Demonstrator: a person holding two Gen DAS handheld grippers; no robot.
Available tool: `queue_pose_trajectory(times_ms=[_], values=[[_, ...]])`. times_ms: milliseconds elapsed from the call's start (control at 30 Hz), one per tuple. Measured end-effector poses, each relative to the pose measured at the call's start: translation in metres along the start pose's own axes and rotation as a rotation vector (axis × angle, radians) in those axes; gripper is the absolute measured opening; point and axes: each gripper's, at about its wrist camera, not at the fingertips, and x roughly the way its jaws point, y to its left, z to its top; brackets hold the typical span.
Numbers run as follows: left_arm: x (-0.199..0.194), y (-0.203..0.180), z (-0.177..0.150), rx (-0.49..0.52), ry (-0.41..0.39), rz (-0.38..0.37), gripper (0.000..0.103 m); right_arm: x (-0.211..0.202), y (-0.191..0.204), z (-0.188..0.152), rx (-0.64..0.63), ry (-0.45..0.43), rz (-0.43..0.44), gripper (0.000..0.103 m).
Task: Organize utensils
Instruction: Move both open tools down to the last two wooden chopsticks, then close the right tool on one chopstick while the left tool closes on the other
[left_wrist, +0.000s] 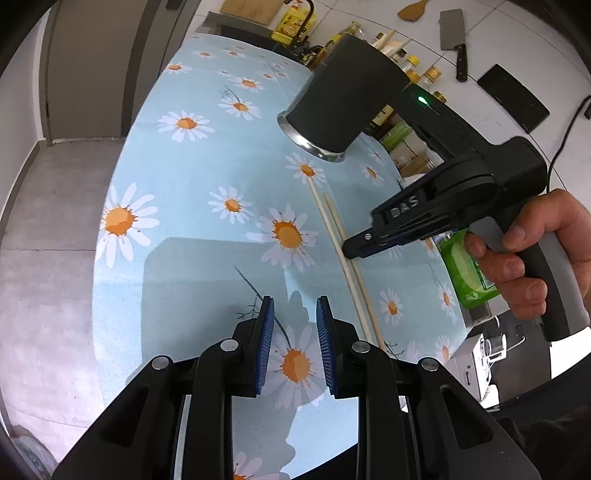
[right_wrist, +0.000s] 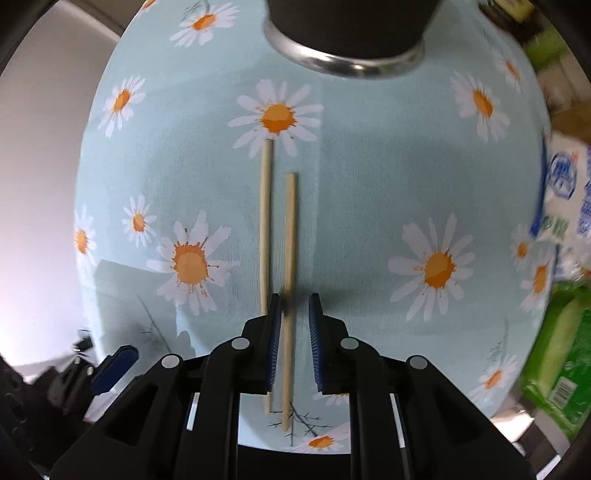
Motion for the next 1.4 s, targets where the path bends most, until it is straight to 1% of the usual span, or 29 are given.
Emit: queue_pose_trajectory(times_ms=[33, 100, 133, 200, 400, 500, 567, 800, 900, 1000, 1133, 1167, 1300, 1333, 1400], values=[[0.001, -0.001, 0.001, 0.006, 0.001, 0.000, 0.022, 0.000, 0.005, 0.000, -0.006, -0.005, -0.021, 0.017], [0.002, -0.004, 0.002, 0.016, -0.001, -0.010, 0.022, -0.001, 0.008, 0.000, -0.002, -0.008, -0.033, 0.015], [0.003, -0.005, 0.003, 0.017, 0.000, -0.014, 0.022, -0.001, 0.008, 0.001, 0.003, -0.010, -0.041, 0.011], [0.005, -0.005, 0.004, 0.017, 0.005, -0.019, 0.022, -0.001, 0.008, 0.001, 0.010, -0.011, -0.044, 0.007], [0.010, -0.007, 0.007, 0.013, 0.019, -0.020, 0.022, -0.001, 0.005, 0.001, 0.008, -0.027, -0.019, 0.006], [0.012, -0.009, 0.009, 0.008, 0.027, -0.013, 0.022, -0.001, -0.005, 0.002, 0.033, -0.023, 0.025, 0.006], [0.013, -0.011, 0.011, 0.007, 0.033, -0.010, 0.022, -0.003, -0.010, 0.001, 0.026, -0.030, 0.043, 0.006], [0.018, -0.027, 0.019, 0.027, 0.060, 0.053, 0.022, -0.016, -0.039, -0.012, 0.024, -0.046, 0.151, 0.006], [0.022, -0.032, 0.024, 0.014, 0.074, 0.084, 0.022, -0.035, -0.046, -0.021, -0.002, -0.088, 0.190, 0.006], [0.029, -0.038, 0.029, 0.016, 0.092, 0.110, 0.022, -0.046, -0.057, -0.024, -0.005, -0.102, 0.238, 0.006], [0.040, -0.050, 0.038, 0.024, 0.120, 0.174, 0.022, -0.054, -0.081, -0.035, -0.013, -0.124, 0.282, 0.006], [0.044, -0.052, 0.040, 0.024, 0.128, 0.186, 0.022, -0.055, -0.087, -0.043, -0.011, -0.129, 0.300, 0.006], [0.059, -0.064, 0.049, 0.021, 0.165, 0.213, 0.022, -0.064, -0.108, -0.051, -0.016, -0.163, 0.362, 0.006], [0.064, -0.068, 0.052, 0.029, 0.176, 0.239, 0.022, -0.066, -0.113, -0.051, -0.022, -0.173, 0.374, 0.006], [0.071, -0.074, 0.056, 0.026, 0.193, 0.261, 0.022, -0.071, -0.121, -0.056, -0.030, -0.189, 0.399, 0.006]])
